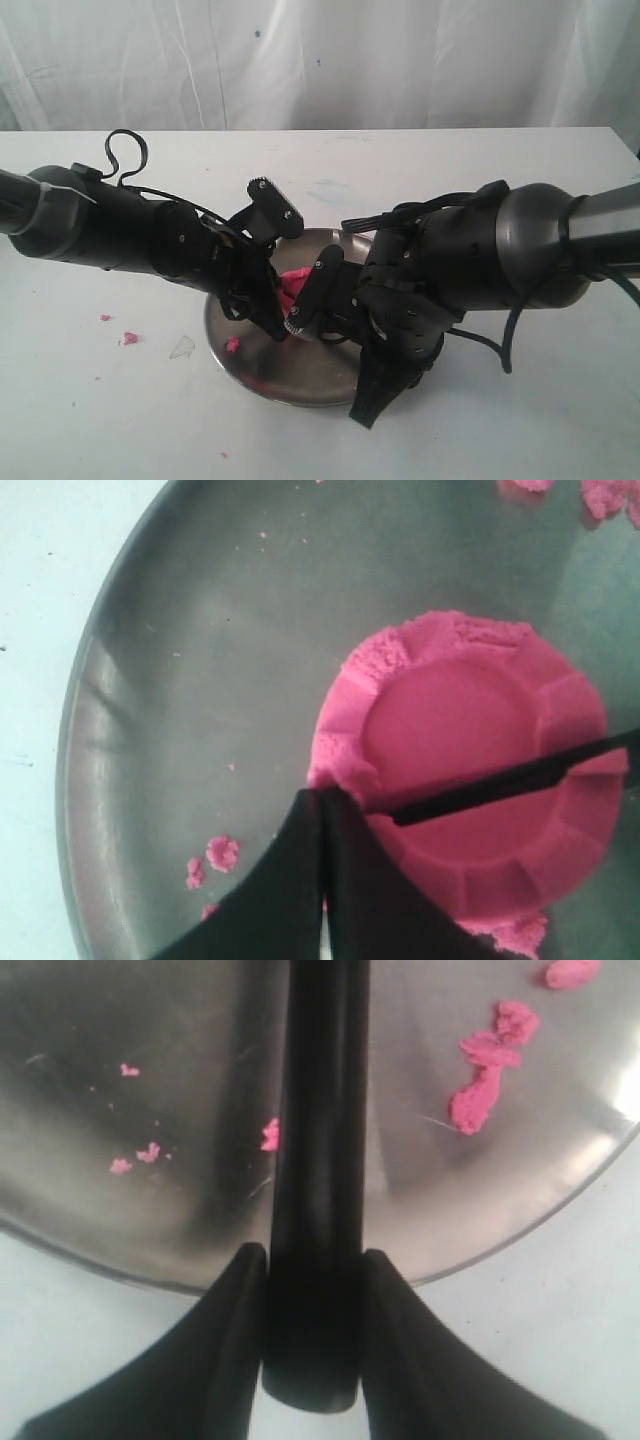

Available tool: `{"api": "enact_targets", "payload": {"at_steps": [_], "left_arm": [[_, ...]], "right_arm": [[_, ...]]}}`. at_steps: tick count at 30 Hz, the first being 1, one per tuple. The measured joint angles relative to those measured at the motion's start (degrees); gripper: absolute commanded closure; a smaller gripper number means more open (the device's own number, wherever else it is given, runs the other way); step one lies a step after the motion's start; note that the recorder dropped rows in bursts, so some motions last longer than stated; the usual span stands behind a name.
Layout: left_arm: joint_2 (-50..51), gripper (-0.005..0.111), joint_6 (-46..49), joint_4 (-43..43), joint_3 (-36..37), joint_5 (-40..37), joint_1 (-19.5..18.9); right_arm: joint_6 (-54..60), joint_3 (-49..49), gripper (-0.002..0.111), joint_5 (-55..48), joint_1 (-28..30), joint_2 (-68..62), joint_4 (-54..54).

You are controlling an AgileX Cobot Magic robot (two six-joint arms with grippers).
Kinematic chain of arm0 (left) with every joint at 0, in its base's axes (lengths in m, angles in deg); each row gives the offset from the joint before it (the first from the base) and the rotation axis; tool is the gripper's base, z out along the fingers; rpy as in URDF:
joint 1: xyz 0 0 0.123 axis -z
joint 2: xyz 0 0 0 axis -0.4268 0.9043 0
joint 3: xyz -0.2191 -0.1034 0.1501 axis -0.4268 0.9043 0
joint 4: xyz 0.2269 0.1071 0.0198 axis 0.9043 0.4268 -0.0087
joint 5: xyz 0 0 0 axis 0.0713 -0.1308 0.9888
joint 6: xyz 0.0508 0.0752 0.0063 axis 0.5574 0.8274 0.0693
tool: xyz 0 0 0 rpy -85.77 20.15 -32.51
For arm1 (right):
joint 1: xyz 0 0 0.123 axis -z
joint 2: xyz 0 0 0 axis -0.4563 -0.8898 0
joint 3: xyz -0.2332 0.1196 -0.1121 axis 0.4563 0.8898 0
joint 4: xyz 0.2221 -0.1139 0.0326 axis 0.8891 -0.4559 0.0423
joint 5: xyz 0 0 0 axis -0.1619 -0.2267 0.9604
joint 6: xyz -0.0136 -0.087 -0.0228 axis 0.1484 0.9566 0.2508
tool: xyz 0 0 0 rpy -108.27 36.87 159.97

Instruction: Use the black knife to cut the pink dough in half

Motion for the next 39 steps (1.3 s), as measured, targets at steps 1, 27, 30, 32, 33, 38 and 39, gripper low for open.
{"api": "enact_targets", "payload": {"at_steps": [1,27,30,32,33,38,39], "left_arm": [[0.1,0.107,0.0,0.0,0.0,-0.25,0.0],[0.24,0.107,0.1,0.0,0.28,-3.31,0.0],[0.24,0.107,0.1,0.0,0.28,-3.31,0.0],[0.24,0.107,0.1,0.0,0.28,-3.31,0.0],[0.24,0.107,0.1,0.0,0.28,-3.31,0.0],[0.24,0.107,0.1,0.0,0.28,-3.31,0.0],[0.24,0.107,0.1,0.0,0.28,-3.31,0.0]], "right_arm": [[0.0,0.0,0.073,0.0,0.0,0.0,0.0],[-4.21,0.0,0.066,6.05,1.92,-0.54,-0.33],[-6.47,0.0,0.066,7.0,4.55,-1.97,-0.22],[-6.84,0.0,0.066,7.24,4.94,-1.95,0.28],[-6.84,0.0,0.066,7.47,5.02,-1.95,0.79],[-6.84,0.0,0.066,8.54,5.02,-1.95,3.21],[-6.84,0.0,0.067,8.67,5.02,-1.95,3.63]]}}
